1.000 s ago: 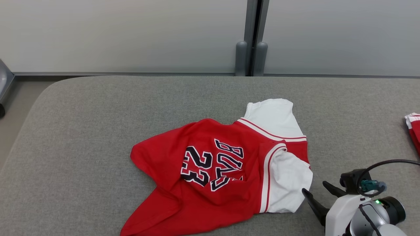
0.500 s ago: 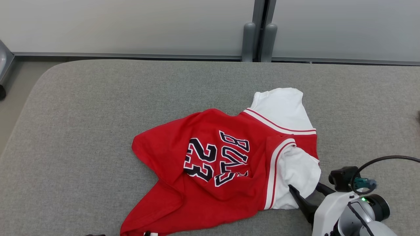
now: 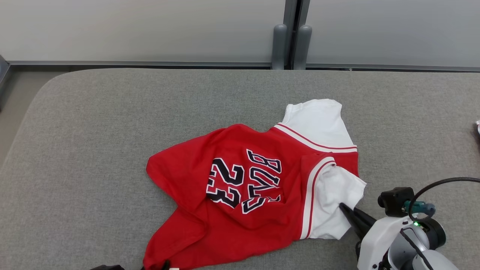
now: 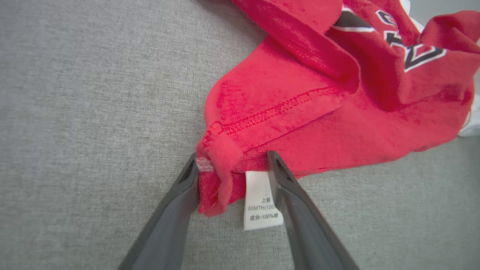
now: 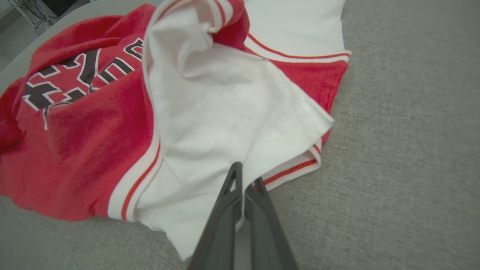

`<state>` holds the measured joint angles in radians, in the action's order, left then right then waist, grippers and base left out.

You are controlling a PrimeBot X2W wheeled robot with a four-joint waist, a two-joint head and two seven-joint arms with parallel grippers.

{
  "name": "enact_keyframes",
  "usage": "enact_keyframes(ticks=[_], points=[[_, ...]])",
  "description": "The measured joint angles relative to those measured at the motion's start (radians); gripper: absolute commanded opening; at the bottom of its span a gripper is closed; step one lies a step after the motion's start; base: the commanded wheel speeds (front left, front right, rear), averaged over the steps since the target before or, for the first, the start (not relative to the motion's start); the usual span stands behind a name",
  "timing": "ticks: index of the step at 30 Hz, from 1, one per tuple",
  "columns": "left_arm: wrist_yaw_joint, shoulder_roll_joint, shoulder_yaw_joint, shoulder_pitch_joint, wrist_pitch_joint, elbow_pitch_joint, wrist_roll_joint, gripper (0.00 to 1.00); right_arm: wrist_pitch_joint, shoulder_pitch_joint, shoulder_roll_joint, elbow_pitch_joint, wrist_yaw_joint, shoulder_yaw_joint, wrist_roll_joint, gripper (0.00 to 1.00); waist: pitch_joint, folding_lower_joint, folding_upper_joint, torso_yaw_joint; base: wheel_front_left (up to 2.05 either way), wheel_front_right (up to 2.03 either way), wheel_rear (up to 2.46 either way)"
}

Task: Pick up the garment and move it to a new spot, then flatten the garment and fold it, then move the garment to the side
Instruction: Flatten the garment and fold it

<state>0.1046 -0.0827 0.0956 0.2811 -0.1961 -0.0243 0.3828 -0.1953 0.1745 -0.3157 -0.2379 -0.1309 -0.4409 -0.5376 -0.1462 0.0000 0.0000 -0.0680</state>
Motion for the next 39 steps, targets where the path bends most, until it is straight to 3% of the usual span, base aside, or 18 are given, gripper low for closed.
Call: enact_keyframes(ticks=[1, 5, 8, 18, 26, 29, 33, 36, 39], points=[[0.0, 0.001, 0.0, -0.002, 0.003, -0.001, 0.011, 0.0, 0.001, 0.0, -0.002, 0.007, 0.0, -0.012, -0.015, 0.0, 0.0, 0.0, 0.0, 0.001, 0.0, 0.0, 0.0], [0.01, -0.004, 0.021, -0.001, -0.033, 0.007, 0.067, 0.0, 0.014, -0.002, -0.017, 0.044, 0.0, -0.014, -0.064, 0.0, 0.007, 0.0, 0.0, 0.004, 0.0, 0.0, 0.0], [0.017, -0.011, 0.02, 0.02, -0.058, 0.064, 0.143, 0.0, 0.032, -0.035, -0.042, 0.119, 0.0, 0.038, -0.133, 0.0, 0.016, 0.0, 0.0, 0.004, 0.0, 0.0, 0.0], [0.022, -0.075, -0.007, 0.08, -0.111, 0.509, 0.513, 0.0, 0.051, -0.169, -0.14, 0.52, 0.0, 0.327, -0.407, 0.0, 0.032, 0.0, 0.0, 0.058, 0.0, 0.0, 0.0], [0.02, -0.072, -0.03, 0.036, -0.105, 0.735, 0.669, 0.0, 0.043, -0.14, -0.172, 0.688, 0.0, 0.472, -0.457, 0.0, 0.016, 0.0, 0.0, 0.112, 0.0, 0.0, 0.0], [-0.001, -0.085, -0.052, -0.052, -0.135, 0.782, 0.695, 0.0, 0.013, -0.056, -0.2, 0.722, 0.0, 0.501, -0.448, 0.0, -0.013, -0.0001, 0.0, 0.123, 0.0, 0.0, 0.0], [-0.046, -0.154, -0.084, -0.272, -0.22, 0.769, 0.703, 0.0, -0.068, 0.131, -0.237, 0.704, 0.0, 0.488, -0.4, 0.0, -0.07, 0.0, 0.0, 0.133, 0.0, 0.0, 0.0], [-0.096, -0.2, -0.088, -0.496, -0.289, 0.676, 0.699, 0.0, -0.136, 0.333, -0.227, 0.621, 0.0, 0.443, -0.37, 0.0, -0.122, 0.0, 0.0, 0.136, 0.0, 0.0, 0.0], [-0.142, -0.215, -0.065, -0.747, -0.344, 0.518, 0.692, 0.0, -0.193, 0.557, -0.167, 0.479, 0.0, 0.39, -0.315, 0.0, -0.178, 0.0, 0.0, 0.136, 0.0, 0.0, 0.0]])
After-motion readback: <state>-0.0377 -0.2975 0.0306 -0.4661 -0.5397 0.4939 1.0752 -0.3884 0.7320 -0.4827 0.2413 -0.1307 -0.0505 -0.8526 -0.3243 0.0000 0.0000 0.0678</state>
